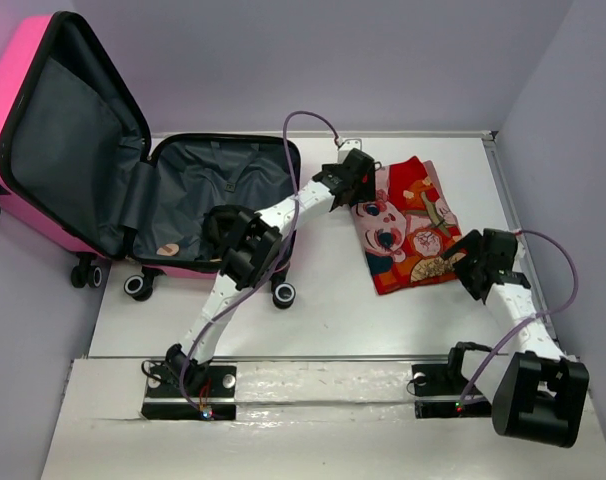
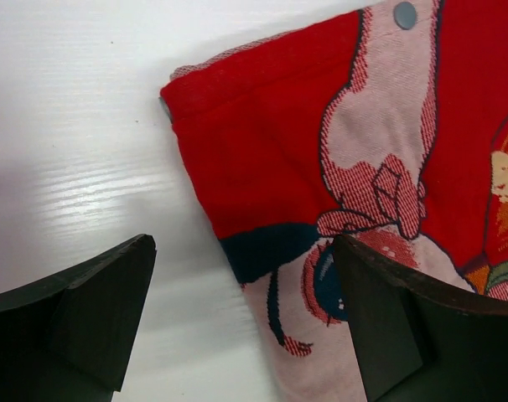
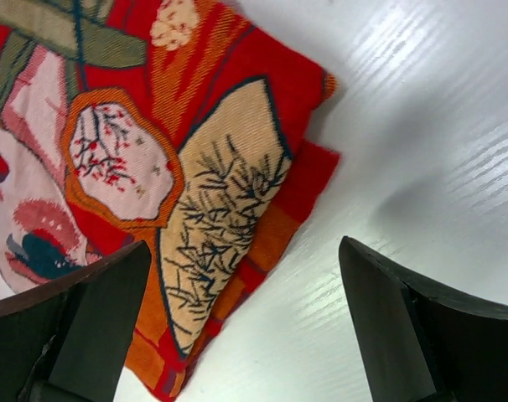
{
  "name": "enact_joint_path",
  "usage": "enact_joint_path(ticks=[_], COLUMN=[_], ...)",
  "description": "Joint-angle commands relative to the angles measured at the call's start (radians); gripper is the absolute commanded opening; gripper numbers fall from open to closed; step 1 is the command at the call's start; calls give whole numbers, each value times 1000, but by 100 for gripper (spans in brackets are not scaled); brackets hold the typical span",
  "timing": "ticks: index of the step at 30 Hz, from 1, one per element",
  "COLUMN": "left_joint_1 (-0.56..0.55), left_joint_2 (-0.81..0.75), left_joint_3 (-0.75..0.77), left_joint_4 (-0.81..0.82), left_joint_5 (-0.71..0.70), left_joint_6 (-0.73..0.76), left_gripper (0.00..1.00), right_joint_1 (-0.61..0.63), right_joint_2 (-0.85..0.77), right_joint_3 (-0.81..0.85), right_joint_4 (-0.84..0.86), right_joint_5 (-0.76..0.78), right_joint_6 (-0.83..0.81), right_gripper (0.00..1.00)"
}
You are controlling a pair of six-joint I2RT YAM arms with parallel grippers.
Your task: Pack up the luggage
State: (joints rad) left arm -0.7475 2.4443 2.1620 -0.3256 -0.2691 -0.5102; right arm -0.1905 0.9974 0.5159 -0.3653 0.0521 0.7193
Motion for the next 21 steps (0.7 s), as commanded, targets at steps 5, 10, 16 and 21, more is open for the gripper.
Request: enact_joint_path(ticks=[5,10,16,21], left_joint_1=[27,31,53,54], left_joint_2=[67,117,159,142], left_joint_3=[81,120,116,55], left_joint_4=[29,49,114,194], left_joint_5=[42,39,106,114], left_joint_6=[-88,-100,-171,-185], left_gripper=[98,98,98,82], right_joint_1=[-128,-129,-129,-129], right_joint_2=[148,220,317,352], right_joint_3=[-30,-31,-40,-57], right_joint_4=[192,267,342,414], right_joint_5=[-178,-238,-261,-267], right_joint_6=[22,61,92,112], right_gripper=[100,100,92,72])
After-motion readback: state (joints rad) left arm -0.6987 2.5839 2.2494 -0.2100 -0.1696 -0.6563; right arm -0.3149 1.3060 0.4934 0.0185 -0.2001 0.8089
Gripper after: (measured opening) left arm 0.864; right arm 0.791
